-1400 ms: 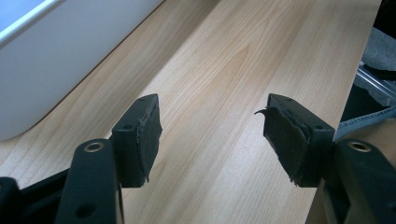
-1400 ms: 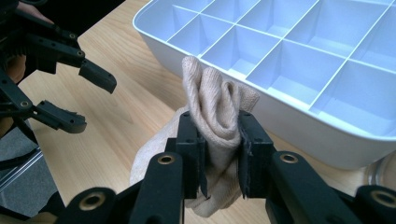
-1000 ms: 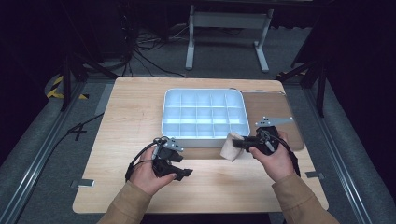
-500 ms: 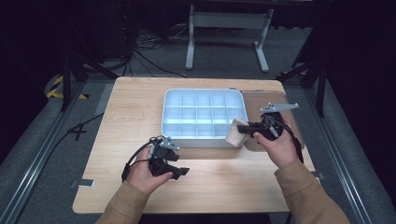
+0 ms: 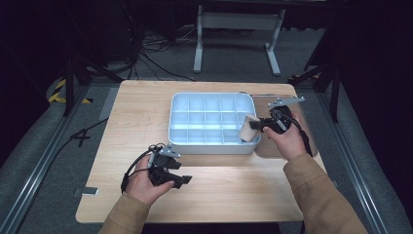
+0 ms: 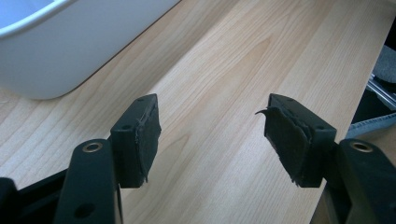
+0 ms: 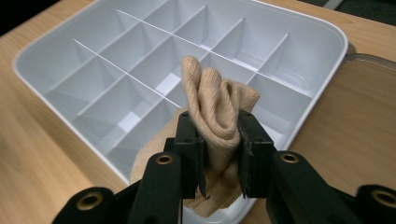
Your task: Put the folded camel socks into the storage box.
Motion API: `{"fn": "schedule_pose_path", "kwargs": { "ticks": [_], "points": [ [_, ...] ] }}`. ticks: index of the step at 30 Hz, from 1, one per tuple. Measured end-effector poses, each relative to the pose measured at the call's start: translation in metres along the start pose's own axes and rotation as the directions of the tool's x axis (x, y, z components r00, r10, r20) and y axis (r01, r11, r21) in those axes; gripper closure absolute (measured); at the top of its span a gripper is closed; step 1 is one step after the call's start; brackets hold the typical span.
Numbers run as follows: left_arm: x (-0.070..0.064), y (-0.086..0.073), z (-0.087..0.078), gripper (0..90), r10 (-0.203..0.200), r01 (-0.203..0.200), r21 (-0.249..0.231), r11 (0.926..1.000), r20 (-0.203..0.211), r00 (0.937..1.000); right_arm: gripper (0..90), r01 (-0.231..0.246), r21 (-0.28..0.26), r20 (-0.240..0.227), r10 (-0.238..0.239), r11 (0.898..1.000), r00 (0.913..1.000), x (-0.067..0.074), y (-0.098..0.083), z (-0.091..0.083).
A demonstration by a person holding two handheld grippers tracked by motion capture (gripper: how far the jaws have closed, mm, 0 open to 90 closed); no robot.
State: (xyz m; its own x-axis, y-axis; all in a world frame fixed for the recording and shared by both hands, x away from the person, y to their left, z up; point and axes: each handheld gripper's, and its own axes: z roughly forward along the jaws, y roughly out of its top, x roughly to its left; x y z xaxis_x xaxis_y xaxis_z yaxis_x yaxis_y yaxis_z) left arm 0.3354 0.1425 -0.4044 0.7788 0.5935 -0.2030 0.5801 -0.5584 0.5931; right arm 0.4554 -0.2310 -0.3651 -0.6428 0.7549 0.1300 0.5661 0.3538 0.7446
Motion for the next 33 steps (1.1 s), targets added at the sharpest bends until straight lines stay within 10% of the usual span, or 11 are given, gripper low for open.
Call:
{"fn": "schedule_pose_path", "kwargs": {
  "ticks": [33],
  "points": [
    [0.0,0.0,0.002,36.3,0.007,-0.007,-0.002,1.0,0.006,1.0,72.5,0.185,0.148,0.093,-0.2,0.971,0.9753,0.006,-0.005,0.025]
  ]
}}
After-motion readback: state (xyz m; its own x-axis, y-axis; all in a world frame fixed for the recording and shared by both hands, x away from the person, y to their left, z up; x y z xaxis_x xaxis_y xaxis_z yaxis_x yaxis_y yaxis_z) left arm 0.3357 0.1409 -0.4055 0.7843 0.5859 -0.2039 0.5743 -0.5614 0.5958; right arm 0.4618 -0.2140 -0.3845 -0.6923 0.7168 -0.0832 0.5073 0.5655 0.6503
